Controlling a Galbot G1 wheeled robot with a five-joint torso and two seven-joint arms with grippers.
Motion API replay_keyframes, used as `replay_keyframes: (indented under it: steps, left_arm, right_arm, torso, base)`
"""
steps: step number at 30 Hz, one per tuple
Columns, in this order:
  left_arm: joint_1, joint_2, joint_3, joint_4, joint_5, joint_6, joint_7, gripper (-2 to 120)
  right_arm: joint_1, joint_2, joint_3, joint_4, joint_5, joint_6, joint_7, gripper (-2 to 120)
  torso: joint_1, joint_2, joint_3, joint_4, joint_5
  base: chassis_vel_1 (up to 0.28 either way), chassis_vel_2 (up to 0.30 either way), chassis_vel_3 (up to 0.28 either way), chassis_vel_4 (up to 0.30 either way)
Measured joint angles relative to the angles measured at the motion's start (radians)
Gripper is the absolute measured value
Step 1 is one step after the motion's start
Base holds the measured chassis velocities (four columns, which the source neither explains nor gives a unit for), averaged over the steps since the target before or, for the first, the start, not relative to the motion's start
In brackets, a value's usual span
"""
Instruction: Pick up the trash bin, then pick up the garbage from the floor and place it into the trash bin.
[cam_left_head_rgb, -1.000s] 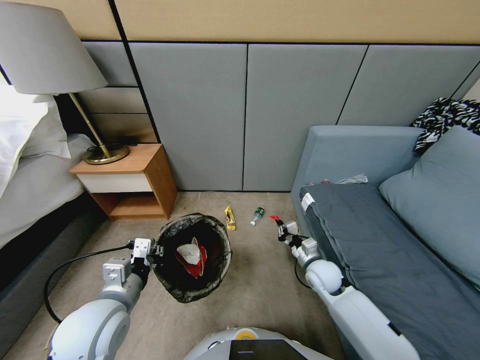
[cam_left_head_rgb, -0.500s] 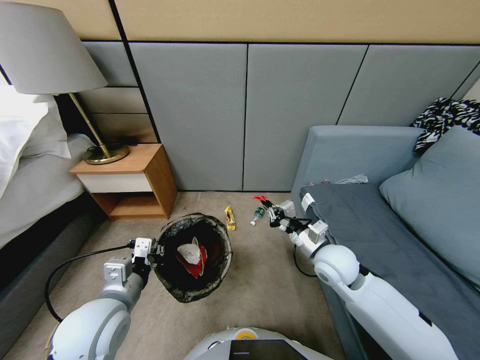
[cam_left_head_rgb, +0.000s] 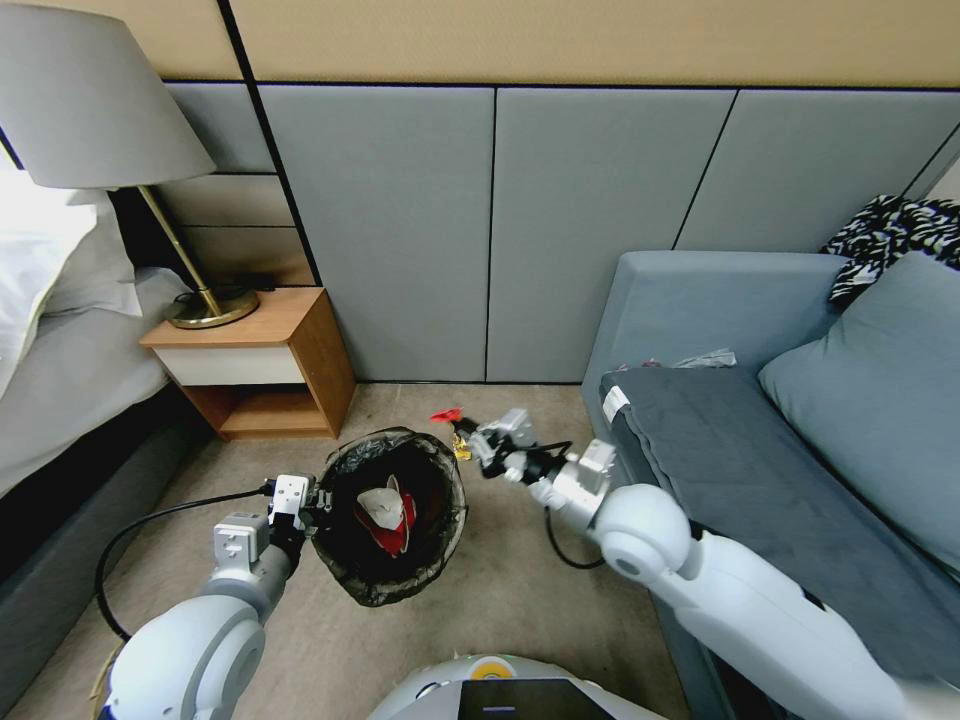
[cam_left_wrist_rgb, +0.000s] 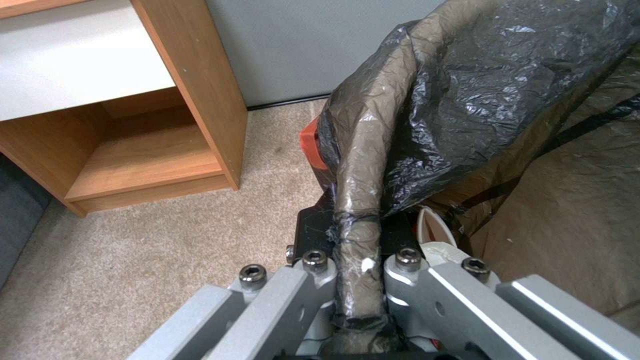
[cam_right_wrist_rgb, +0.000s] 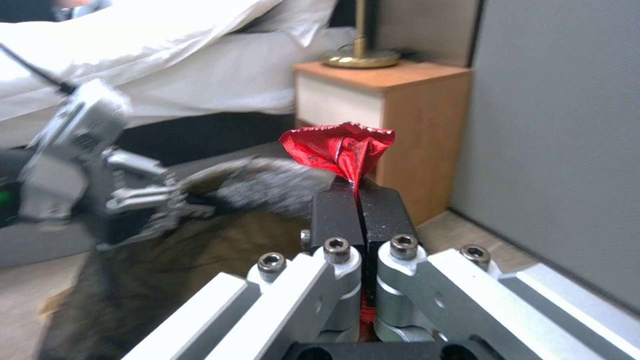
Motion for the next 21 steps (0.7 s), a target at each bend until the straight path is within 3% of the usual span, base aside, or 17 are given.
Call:
replay_keyframes:
  steps: [21]
  left_arm:
    - [-0.009, 0.000, 0.004, 0.000, 0.001, 0.000, 0.002, 1]
  right_arm:
    - [0.034, 0.044, -0.135, -0.091, -0.046, -0.030, 0.080, 0]
  torso:
    - [0.000, 0.000, 0.000, 0.0000, 0.0001]
  base:
    - [0.000, 0.000, 0.000, 0.000]
